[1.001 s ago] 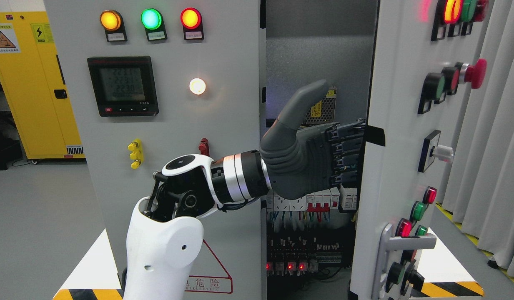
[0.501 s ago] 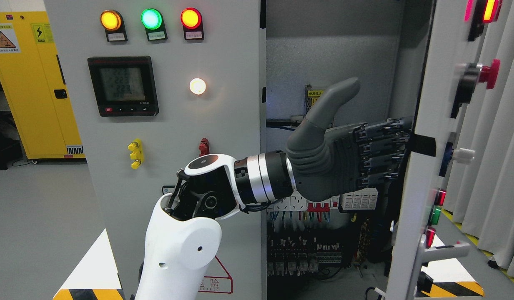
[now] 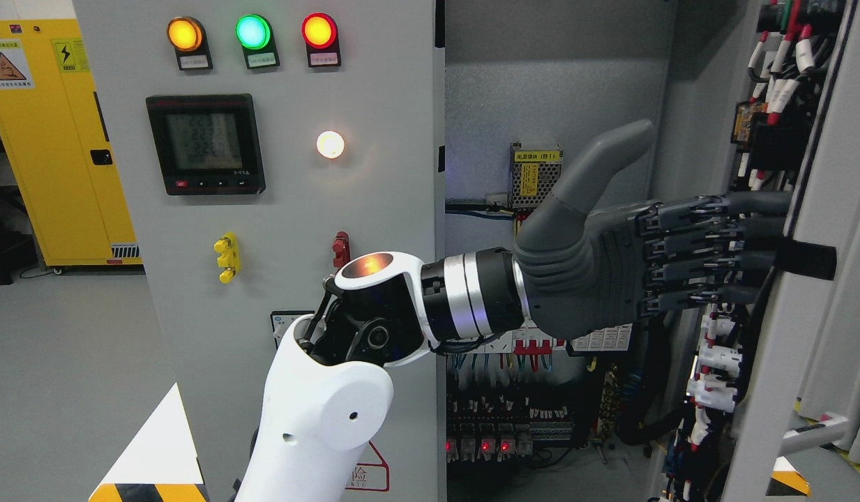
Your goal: Open door with both hands
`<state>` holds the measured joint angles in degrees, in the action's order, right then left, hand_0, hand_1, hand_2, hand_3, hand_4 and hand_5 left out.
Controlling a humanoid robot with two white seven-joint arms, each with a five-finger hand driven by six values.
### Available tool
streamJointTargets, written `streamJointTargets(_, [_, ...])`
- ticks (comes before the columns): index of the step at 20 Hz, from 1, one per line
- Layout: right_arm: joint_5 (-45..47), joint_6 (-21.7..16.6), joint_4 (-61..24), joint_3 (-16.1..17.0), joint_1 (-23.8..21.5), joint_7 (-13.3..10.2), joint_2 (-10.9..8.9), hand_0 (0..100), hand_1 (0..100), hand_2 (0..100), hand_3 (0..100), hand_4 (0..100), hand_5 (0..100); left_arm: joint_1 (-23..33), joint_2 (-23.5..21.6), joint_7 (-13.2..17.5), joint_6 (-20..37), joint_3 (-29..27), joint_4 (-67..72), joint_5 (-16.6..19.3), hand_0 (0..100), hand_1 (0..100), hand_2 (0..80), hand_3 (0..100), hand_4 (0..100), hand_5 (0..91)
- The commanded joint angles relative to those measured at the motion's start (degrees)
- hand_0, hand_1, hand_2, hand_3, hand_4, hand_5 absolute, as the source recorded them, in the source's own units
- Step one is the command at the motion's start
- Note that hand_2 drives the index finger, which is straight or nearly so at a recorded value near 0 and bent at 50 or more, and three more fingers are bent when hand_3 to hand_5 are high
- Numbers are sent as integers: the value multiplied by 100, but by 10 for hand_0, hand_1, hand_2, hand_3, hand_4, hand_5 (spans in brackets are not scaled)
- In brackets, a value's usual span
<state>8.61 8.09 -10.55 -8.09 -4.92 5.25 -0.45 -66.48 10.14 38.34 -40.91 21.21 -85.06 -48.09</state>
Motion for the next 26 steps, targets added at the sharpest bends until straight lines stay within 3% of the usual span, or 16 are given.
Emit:
streamJointTargets(1, [0, -1, 0, 0, 0, 3, -148, 222, 11, 0, 0, 0, 0, -58, 32, -265, 214, 981, 7, -218, 0, 0, 0, 0, 0, 0])
streamJointTargets(7, [0, -1, 0, 0, 0, 3, -148, 222, 11, 0, 0, 0, 0, -102, 32, -827, 434, 1323, -20, -315, 0, 0, 0, 0, 0, 0])
streamJointTargets(10, [0, -1, 0, 0, 0, 3, -148, 222, 11, 0, 0, 0, 0, -181, 32, -1293, 618, 1490, -20, -648, 0, 0, 0, 0, 0, 0])
streamJointTargets(13, [0, -1, 0, 0, 0, 3, -148, 222, 11, 0, 0, 0, 0, -295, 32, -1566, 856, 1710, -20, -833, 0, 0, 0, 0, 0, 0])
streamJointTargets(24, [0, -1, 0, 0, 0, 3, -157, 221, 11, 0, 0, 0, 0, -480, 50, -1602, 1243, 2422, -11, -1290, 0, 0, 0, 0, 0, 0])
streamJointTargets(26, [0, -1, 0, 0, 0, 3, -157, 221, 11, 0, 0, 0, 0, -576, 50, -1724, 1400, 2624, 15, -1448, 0, 0, 0, 0, 0, 0])
